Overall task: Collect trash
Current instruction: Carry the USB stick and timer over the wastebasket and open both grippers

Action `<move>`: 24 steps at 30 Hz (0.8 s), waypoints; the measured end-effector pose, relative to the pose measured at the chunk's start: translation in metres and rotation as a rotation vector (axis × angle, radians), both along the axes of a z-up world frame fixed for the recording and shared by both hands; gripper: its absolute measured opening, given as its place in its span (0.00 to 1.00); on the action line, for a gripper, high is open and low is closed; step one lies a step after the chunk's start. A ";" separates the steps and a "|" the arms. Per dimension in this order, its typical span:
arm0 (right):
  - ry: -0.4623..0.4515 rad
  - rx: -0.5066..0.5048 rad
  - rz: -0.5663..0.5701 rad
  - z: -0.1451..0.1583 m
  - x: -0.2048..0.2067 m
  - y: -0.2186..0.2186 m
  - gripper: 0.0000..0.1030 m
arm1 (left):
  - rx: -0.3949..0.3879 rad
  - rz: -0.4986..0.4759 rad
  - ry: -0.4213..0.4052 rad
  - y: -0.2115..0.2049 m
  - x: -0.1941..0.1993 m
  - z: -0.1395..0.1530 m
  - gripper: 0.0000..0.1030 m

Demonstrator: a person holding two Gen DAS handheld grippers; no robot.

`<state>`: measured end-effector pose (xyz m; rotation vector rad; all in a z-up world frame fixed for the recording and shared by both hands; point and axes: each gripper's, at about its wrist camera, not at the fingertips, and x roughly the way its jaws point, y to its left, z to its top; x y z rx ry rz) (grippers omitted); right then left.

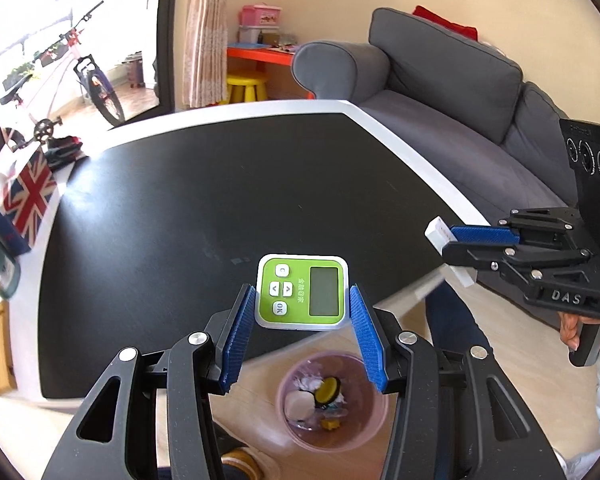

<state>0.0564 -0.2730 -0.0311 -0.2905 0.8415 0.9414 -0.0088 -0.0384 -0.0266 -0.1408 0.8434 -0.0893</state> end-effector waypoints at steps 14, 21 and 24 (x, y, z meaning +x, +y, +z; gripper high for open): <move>0.128 -0.053 0.024 -0.057 -0.035 -0.023 0.19 | -0.085 -0.029 0.095 -0.019 -0.026 -0.043 0.46; 0.107 -0.070 0.001 -0.059 -0.032 -0.022 0.65 | -0.089 -0.030 0.093 -0.018 -0.027 -0.040 0.46; 0.098 -0.039 -0.025 -0.054 -0.028 -0.027 0.89 | -0.091 -0.036 0.095 -0.021 -0.029 -0.041 0.46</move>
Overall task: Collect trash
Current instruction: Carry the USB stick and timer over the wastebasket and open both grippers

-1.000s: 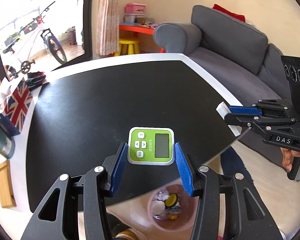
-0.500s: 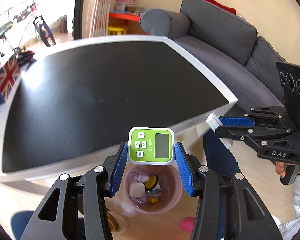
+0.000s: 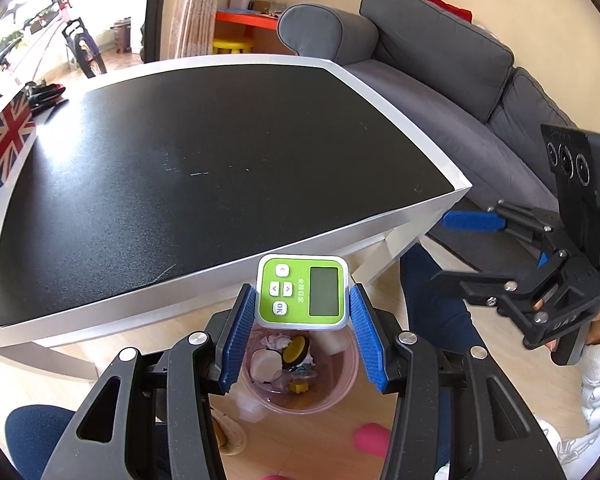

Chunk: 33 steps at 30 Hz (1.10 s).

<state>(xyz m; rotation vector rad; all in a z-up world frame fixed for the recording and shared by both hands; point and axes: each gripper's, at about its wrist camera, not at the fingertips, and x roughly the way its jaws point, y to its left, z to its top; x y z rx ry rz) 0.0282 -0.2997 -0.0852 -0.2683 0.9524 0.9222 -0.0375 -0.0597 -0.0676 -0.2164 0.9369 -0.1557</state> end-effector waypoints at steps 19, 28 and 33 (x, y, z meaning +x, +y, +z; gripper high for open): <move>-0.013 0.004 -0.065 0.002 0.005 -0.009 0.94 | -0.012 -0.028 0.019 -0.007 0.004 -0.007 0.46; -0.004 0.014 -0.076 0.002 0.008 -0.014 0.94 | -0.020 -0.041 0.023 -0.012 0.006 -0.007 0.46; -0.004 0.026 -0.091 0.005 0.012 -0.019 0.94 | -0.024 -0.047 0.017 -0.013 0.006 -0.006 0.50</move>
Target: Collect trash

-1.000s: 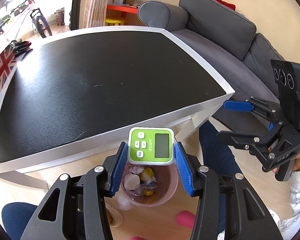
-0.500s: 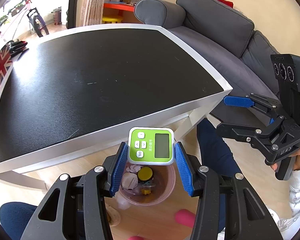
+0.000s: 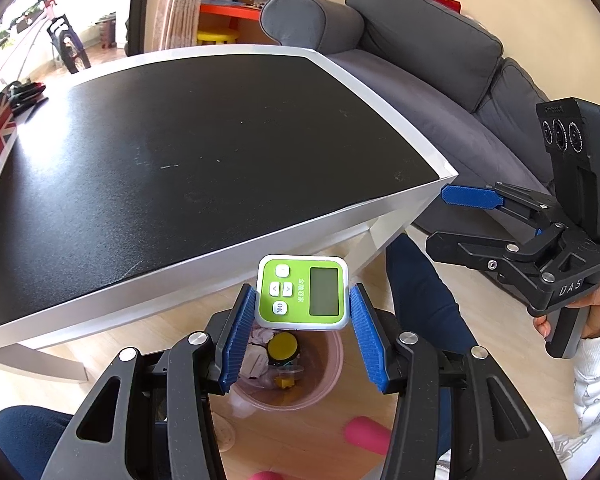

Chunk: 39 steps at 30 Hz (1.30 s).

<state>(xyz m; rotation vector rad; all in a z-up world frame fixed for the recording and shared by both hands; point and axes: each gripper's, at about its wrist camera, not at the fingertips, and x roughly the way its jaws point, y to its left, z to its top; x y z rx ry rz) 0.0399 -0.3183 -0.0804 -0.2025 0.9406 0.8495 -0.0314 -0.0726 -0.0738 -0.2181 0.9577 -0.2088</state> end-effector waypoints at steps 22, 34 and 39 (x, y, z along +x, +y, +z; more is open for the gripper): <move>0.004 0.002 -0.006 0.000 0.002 0.000 0.94 | 0.012 0.079 -0.020 0.011 -0.001 0.008 0.93; -0.038 0.020 -0.012 0.027 0.032 0.022 0.95 | 0.051 0.146 -0.079 0.048 0.018 0.036 0.93; -0.067 0.023 -0.011 0.043 0.047 0.036 0.95 | 0.068 0.169 -0.092 0.062 0.028 0.046 0.93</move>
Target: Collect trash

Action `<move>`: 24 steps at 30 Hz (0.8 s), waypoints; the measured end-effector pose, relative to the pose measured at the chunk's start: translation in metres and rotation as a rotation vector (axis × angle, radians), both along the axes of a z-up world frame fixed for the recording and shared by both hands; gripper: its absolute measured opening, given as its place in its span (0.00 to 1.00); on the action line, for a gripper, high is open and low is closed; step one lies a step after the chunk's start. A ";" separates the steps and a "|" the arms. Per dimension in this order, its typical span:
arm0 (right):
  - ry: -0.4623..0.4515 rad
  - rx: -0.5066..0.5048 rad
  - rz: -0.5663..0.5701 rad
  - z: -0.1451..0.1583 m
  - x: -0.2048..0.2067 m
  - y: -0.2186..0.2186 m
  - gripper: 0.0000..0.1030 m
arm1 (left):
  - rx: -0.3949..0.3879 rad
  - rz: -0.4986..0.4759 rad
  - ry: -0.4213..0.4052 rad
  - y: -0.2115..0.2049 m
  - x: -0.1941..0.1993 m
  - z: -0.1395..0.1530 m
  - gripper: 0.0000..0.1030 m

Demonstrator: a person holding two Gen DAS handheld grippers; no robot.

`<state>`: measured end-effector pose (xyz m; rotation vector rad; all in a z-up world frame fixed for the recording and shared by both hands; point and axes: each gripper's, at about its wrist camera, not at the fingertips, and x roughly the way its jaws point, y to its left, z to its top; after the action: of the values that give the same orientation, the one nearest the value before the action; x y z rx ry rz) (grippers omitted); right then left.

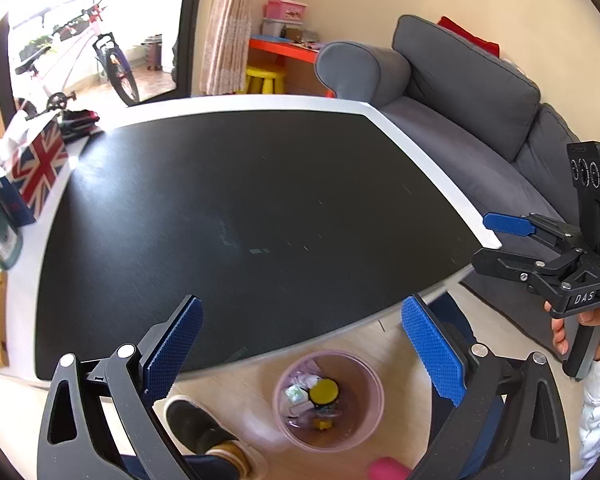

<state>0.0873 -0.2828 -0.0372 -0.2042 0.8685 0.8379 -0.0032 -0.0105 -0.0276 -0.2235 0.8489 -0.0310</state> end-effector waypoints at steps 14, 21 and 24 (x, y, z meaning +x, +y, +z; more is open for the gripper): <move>-0.020 -0.019 0.005 0.017 0.035 0.024 0.95 | 0.049 0.008 0.002 0.023 0.033 0.016 0.93; -0.023 -0.009 0.000 0.019 0.042 0.026 0.95 | 0.036 0.011 0.021 0.026 0.040 0.010 0.94; -0.026 -0.012 0.001 0.018 0.042 0.027 0.95 | 0.022 0.014 0.024 0.027 0.041 0.008 0.94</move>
<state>0.1297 -0.2561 -0.0187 -0.2254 0.8488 0.8298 0.0379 0.0166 -0.0193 -0.2094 0.8710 -0.0054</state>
